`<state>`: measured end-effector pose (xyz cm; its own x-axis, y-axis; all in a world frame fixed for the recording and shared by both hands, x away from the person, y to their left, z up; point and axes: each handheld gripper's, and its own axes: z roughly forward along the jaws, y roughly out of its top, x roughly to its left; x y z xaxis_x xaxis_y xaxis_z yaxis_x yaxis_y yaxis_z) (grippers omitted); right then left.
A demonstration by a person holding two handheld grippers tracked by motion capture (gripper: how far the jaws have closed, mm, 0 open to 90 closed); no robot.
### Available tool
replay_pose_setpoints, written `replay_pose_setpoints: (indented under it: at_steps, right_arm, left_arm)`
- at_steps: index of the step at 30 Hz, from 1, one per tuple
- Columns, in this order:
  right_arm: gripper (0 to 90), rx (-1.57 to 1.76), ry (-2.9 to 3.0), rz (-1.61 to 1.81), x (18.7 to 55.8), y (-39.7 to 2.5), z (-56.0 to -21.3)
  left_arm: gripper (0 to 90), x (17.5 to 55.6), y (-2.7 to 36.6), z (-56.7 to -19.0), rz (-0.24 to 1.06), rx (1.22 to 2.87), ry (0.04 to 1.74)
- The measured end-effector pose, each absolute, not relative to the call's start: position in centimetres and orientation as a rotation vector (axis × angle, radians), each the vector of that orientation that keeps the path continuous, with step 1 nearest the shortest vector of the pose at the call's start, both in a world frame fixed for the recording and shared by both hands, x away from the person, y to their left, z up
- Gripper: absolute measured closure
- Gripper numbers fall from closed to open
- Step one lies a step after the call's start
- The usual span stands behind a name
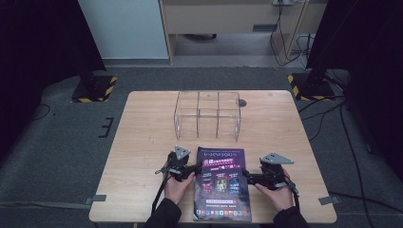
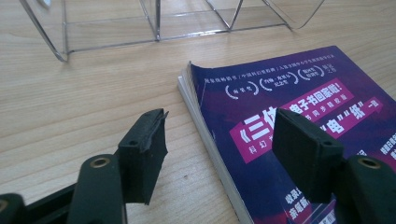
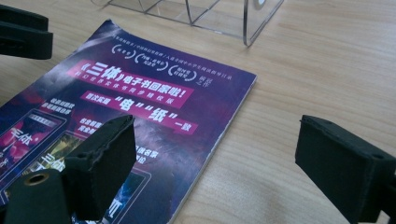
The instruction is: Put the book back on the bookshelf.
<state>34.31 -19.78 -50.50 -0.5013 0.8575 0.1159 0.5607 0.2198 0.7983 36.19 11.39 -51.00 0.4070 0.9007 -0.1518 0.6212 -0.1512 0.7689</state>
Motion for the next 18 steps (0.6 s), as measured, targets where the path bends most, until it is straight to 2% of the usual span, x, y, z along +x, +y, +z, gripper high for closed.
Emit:
replay_pose_setpoints:
  at_steps: [18]
  right_arm:
    - [17.2, 1.303, 2.236, 1.153, 33.6, -18.7, -52.3]
  left_arm:
    - [41.8, 36.5, 10.5, -52.8, 0.363, 1.924, 1.318]
